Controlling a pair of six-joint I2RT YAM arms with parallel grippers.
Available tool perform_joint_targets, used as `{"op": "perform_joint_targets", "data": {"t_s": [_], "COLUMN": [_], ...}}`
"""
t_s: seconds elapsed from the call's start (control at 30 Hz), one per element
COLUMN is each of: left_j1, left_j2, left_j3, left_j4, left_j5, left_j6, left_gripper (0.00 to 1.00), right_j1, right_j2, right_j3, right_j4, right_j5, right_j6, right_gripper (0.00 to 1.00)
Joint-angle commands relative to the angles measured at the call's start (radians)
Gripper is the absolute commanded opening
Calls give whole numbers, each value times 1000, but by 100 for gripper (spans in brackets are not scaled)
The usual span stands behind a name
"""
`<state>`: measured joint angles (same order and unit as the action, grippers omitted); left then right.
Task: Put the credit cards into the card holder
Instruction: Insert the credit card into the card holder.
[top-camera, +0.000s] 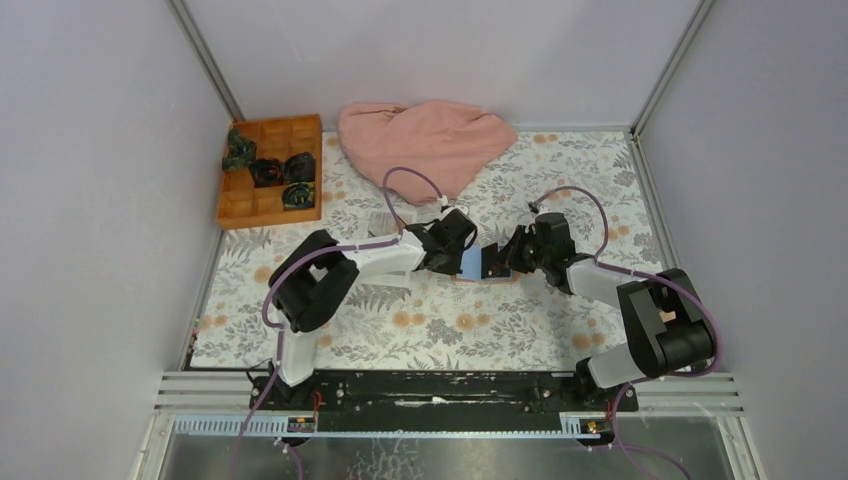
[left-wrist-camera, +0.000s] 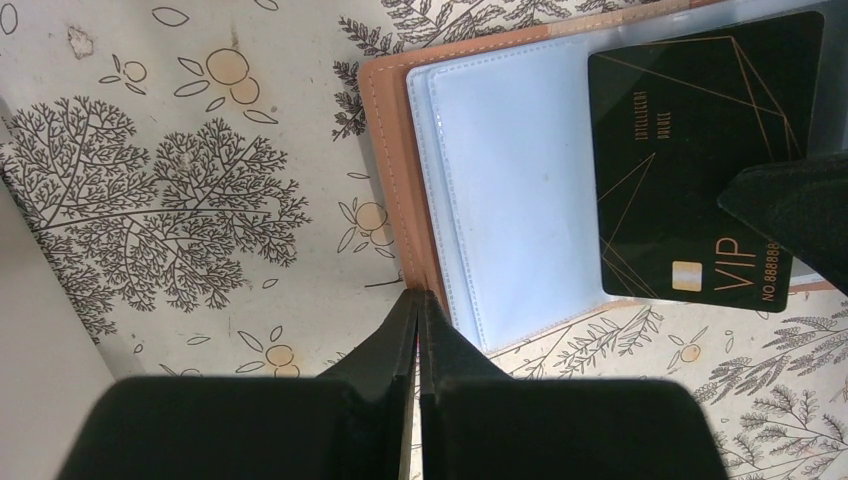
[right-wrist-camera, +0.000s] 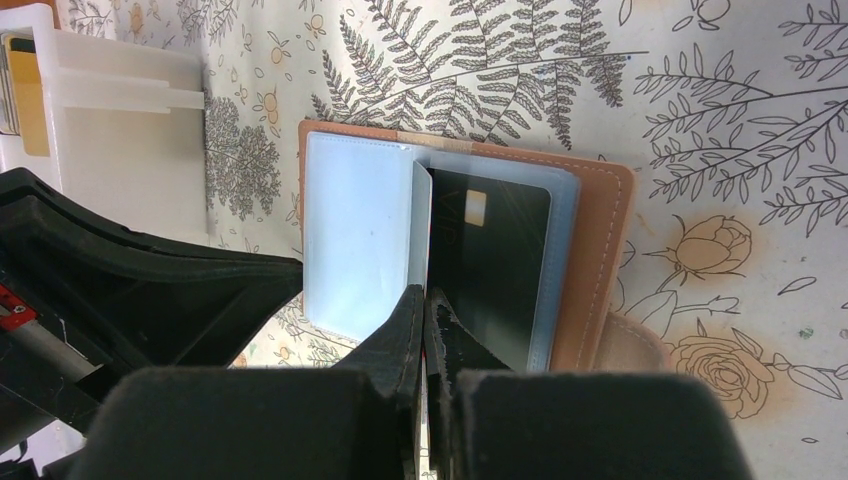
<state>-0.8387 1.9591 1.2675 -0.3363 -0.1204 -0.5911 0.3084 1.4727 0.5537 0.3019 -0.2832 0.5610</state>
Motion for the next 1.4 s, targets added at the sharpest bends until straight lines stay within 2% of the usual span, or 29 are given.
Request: {"op": "perform_joint_targets", "data": {"t_s": [0.0, 1.37], "left_j1": [-33, -79], "left_j2": [49, 110], "left_j3": [14, 34], "left_j4": [-16, -48], "left_j5": [18, 3], "left_j6": [-7, -3], "left_gripper": [2, 0], "right_j1": [-2, 17], "right_j2": [12, 80], "right_j3": [-21, -51], "right_j4": [-8, 51], "right_j5": [-14, 83], "right_j6": [1, 25], "right_gripper": [0, 0]}}
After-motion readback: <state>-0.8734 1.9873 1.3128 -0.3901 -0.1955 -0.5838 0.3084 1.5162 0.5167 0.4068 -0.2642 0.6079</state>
